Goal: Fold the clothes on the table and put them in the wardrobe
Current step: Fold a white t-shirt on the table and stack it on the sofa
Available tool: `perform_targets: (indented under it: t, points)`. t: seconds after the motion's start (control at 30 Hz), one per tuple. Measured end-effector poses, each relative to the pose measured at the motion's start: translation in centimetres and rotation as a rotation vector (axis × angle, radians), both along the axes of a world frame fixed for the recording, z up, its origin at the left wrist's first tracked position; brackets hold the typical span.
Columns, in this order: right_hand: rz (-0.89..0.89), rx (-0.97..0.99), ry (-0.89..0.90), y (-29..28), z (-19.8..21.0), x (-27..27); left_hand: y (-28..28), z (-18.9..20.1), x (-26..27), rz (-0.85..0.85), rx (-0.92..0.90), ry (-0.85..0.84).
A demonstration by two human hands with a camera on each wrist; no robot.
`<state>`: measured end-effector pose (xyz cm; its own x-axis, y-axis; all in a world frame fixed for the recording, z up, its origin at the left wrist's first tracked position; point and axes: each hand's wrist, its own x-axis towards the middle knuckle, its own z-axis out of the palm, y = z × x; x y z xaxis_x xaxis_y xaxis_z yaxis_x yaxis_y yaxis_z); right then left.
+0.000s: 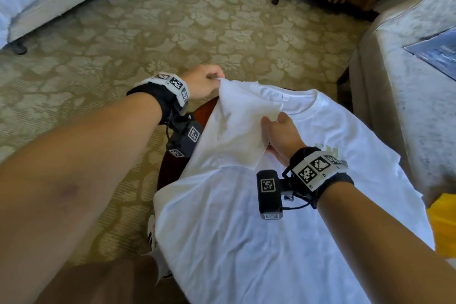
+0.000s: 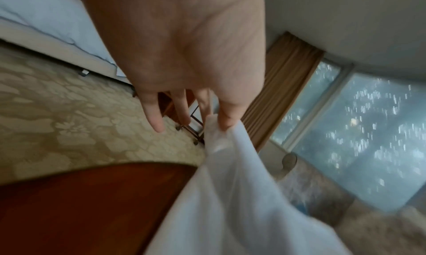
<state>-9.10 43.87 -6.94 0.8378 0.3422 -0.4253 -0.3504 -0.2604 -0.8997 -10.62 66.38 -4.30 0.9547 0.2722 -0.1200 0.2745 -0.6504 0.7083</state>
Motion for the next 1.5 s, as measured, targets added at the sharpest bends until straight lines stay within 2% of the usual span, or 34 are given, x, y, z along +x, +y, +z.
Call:
perform_targets:
  t: [0.1, 0.17, 0.33, 0.43, 0.53, 0.6, 0.77, 0.83, 0.93, 0.97, 1.03, 1.13, 1.23, 1.33, 1.5]
  points:
    - [0.010, 0.059, -0.001, 0.4, -0.2, -0.7, 0.6, 2.8, 0.1, 0.088, -0.237, -0.031]
    - [0.012, 0.095, 0.000, 1.0, 0.0, -1.1, 1.0, 4.4, 0.5, 0.100, -0.229, -0.021]
    - [0.014, 0.057, -0.058, 1.7, 0.4, -0.4, 1.5, 4.7, 2.4, 0.090, -0.008, 0.028]
    - [-0.019, -0.038, -0.096, 1.6, -0.3, 0.6, 1.2, 3.2, 2.8, 0.066, 0.191, 0.155]
    - [-0.017, -0.160, -0.167, 1.2, -1.1, 1.0, 0.9, 0.5, 2.5, 0.089, 0.299, 0.225]
    - [0.038, -0.212, -0.228, 0.9, -1.3, 1.0, 0.7, -1.2, 2.1, 0.131, 0.303, 0.194]
    - [-0.023, -0.181, -0.301, 0.9, -0.8, 0.1, -0.1, -1.9, 0.9, 0.134, 0.208, 0.154]
    - [-0.024, -0.105, -0.318, 1.1, -0.6, -0.2, -0.4, -1.5, 0.1, 0.083, 0.228, 0.130]
    - [-0.029, -0.053, -0.384, 1.2, -0.3, -0.4, -1.3, -0.7, -0.5, -0.117, 0.409, 0.059]
    - [-0.017, -0.060, -0.409, 1.2, 0.1, -0.6, -1.9, -0.4, -0.5, -0.205, 0.472, 0.056]
    - [0.027, -0.093, -0.429, 0.9, 0.6, -0.9, -2.5, -0.2, 0.1, -0.274, 0.514, 0.120]
    - [0.025, -0.100, -0.407, -0.2, 0.5, -0.4, -2.0, -0.9, 2.1, -0.223, 0.489, 0.232]
    - [-0.020, -0.106, -0.395, -1.5, 0.2, 0.9, -2.2, -0.4, 3.9, -0.199, 0.627, 0.331]
    - [-0.034, -0.096, -0.382, -2.5, -0.5, 1.9, -2.1, 0.4, 4.7, -0.206, 0.743, 0.321]
    - [-0.057, -0.066, -0.312, -3.7, -1.6, 2.6, -2.0, 0.9, 4.7, -0.148, 0.780, 0.329]
